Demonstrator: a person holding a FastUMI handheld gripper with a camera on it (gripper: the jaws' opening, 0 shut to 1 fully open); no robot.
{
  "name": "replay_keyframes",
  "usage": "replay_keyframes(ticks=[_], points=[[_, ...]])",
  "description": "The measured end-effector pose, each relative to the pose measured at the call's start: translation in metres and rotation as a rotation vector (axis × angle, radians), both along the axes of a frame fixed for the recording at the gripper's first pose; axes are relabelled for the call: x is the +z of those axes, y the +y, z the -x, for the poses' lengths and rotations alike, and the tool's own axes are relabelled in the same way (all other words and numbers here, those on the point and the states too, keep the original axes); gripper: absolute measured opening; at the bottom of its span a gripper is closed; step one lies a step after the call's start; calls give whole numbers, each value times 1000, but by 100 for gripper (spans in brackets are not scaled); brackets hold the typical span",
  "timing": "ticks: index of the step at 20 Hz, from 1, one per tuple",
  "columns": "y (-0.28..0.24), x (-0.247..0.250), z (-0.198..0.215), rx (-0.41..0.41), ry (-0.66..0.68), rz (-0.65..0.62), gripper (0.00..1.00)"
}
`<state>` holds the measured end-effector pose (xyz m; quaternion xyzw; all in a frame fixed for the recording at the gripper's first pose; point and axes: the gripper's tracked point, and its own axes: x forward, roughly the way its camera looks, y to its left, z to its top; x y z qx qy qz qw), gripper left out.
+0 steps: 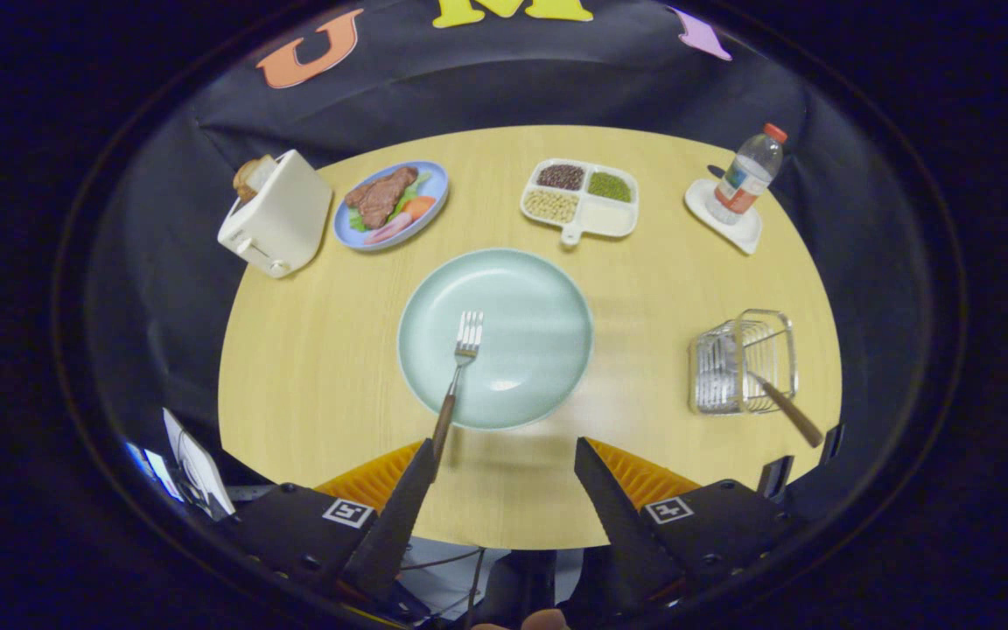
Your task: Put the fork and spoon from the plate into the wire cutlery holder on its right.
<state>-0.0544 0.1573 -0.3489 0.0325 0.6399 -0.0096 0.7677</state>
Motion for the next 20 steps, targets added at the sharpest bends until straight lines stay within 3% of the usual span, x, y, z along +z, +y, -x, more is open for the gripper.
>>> replay_keyframes(ticks=[9, 10, 15, 16, 17, 18, 20], points=[[55, -67, 8, -23, 95, 7, 96], [56, -73, 7, -27, 97, 18, 90], [48, -89, 6, -45, 126, 52, 35], [44, -86, 6, -43, 127, 62, 15], [47, -87, 3, -46, 113, 38, 15], [45, -83, 4, -32, 118, 40, 6], [44, -77, 5, -15, 108, 27, 0]])
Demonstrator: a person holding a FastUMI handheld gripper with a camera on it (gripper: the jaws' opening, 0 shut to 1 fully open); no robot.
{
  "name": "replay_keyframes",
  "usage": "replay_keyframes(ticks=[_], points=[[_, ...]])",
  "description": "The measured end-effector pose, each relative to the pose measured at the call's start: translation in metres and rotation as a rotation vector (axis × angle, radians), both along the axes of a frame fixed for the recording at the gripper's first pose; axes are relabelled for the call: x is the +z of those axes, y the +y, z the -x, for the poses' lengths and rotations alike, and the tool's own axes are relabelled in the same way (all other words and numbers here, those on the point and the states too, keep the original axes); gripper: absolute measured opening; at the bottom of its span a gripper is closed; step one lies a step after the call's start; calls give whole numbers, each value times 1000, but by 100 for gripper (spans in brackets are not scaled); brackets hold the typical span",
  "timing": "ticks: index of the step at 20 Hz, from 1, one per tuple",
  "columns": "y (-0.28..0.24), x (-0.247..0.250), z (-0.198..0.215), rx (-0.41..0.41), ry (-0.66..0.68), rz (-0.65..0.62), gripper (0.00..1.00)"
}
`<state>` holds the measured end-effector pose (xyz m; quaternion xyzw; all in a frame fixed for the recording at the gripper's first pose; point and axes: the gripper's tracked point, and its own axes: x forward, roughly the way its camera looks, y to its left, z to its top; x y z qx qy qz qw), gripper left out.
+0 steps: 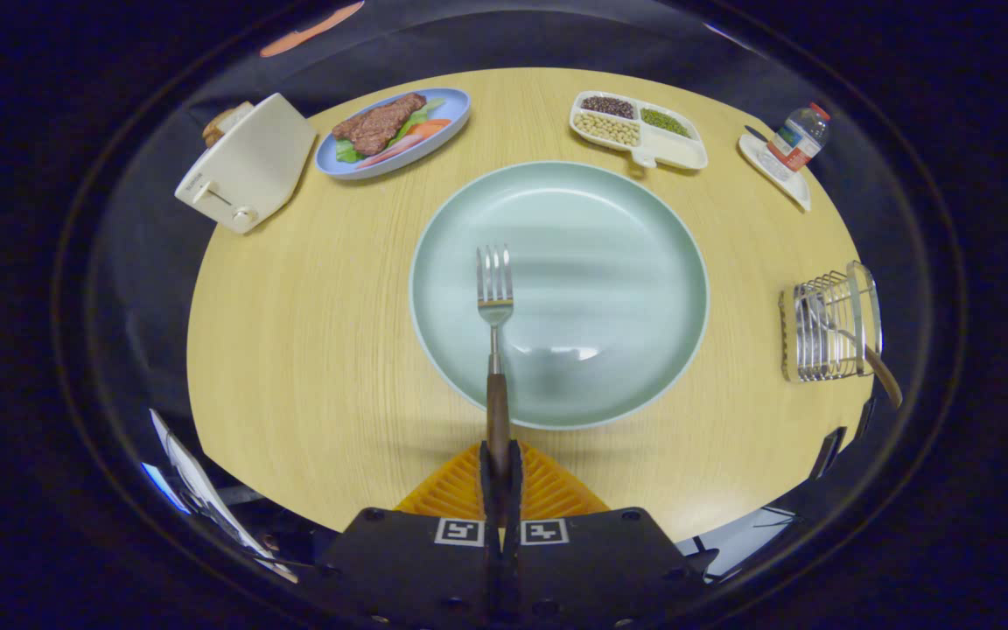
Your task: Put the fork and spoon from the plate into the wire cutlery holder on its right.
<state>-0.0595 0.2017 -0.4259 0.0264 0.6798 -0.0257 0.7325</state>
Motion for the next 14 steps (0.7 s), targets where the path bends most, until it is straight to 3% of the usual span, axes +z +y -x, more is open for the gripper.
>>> replay_keyframes(ticks=[7, 14], points=[[-17, 49, -2, -9, -36, -55, 0], [-107, 131, -11, -99, -101, -64, 0]])
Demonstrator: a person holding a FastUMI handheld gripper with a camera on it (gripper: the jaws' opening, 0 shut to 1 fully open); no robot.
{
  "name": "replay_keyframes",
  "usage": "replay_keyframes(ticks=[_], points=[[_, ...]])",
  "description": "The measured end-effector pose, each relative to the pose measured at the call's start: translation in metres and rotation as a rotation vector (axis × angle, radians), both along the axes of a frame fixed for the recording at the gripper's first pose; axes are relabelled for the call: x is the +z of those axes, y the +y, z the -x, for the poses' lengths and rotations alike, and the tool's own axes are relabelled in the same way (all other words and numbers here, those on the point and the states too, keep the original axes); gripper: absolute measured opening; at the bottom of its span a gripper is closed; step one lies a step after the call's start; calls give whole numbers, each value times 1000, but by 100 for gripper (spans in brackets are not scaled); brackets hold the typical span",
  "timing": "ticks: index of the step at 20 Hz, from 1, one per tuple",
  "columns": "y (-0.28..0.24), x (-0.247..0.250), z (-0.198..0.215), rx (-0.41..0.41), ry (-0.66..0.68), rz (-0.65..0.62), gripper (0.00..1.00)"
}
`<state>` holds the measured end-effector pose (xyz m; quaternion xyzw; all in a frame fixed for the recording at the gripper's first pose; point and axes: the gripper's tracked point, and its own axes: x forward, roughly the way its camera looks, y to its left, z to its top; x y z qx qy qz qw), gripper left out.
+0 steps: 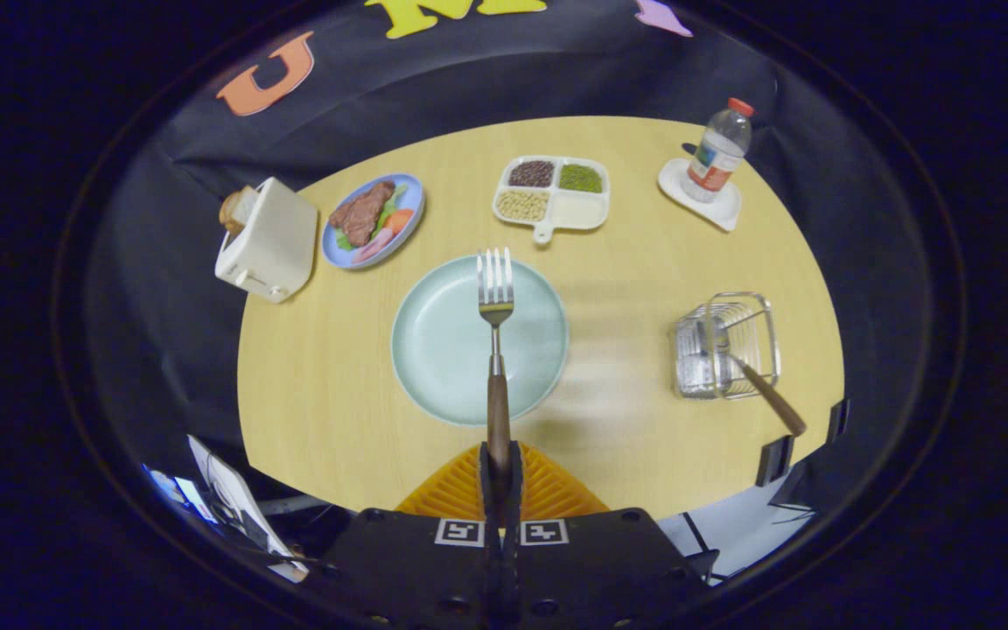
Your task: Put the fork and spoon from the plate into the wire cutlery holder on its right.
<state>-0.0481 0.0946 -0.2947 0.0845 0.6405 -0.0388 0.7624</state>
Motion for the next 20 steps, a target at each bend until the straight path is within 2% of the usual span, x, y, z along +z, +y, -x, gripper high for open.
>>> replay_keyframes(ticks=[5, 8, 13, 20], points=[[-85, 41, 9, -69, 3, 45, 0], [-114, 46, 21, -131, 28, 47, 0], [-131, 32, 46, -162, 119, 28, 0], [-140, 22, 51, -217, 173, 9, 0]])
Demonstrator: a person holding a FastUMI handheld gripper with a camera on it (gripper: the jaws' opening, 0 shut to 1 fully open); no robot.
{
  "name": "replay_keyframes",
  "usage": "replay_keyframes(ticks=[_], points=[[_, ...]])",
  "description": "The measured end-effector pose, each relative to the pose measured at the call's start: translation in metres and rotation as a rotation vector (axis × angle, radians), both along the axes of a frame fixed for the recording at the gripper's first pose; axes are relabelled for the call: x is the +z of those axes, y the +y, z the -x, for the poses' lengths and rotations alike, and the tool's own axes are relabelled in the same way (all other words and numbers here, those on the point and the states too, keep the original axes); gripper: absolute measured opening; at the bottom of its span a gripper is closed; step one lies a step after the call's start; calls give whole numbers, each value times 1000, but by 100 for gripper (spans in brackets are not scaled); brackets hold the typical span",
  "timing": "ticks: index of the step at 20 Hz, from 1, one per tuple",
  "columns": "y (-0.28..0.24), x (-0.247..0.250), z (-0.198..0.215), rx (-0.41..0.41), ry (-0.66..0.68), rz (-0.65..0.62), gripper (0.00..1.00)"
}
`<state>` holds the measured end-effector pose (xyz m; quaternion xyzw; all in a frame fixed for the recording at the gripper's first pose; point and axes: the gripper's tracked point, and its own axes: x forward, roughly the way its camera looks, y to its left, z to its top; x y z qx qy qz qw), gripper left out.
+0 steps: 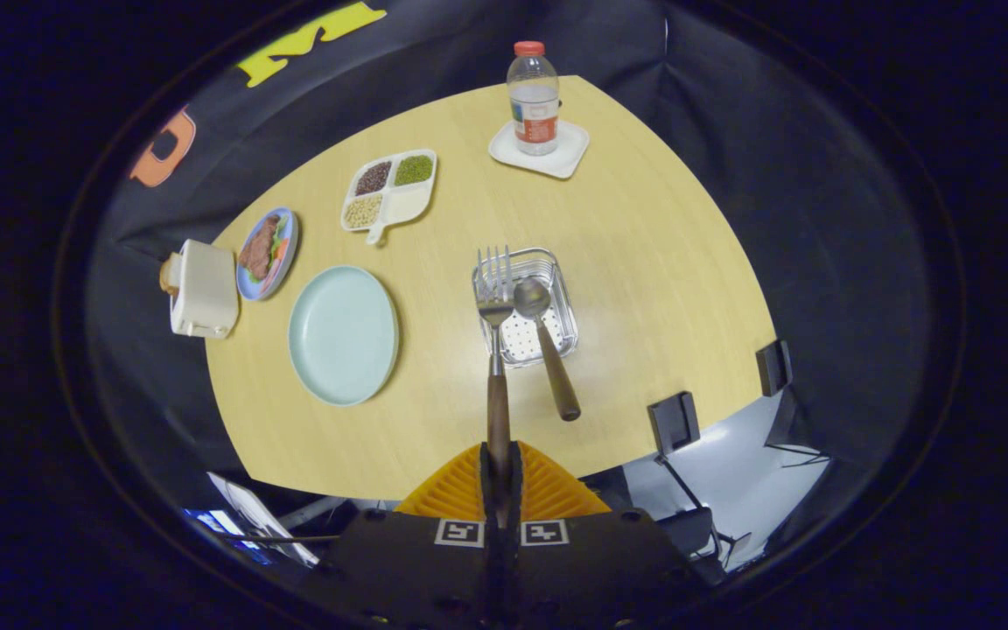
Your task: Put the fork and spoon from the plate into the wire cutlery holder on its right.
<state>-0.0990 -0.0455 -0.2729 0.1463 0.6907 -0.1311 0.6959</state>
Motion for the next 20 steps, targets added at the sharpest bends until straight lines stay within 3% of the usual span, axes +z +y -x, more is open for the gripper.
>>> replay_keyframes(ticks=[9, 14, 20], points=[[-3, 2, -18, -46, -43, 3, 11], [1, 21, -43, 7, -162, 62, 93], [29, 105, -112, 107, -522, 147, 97]])
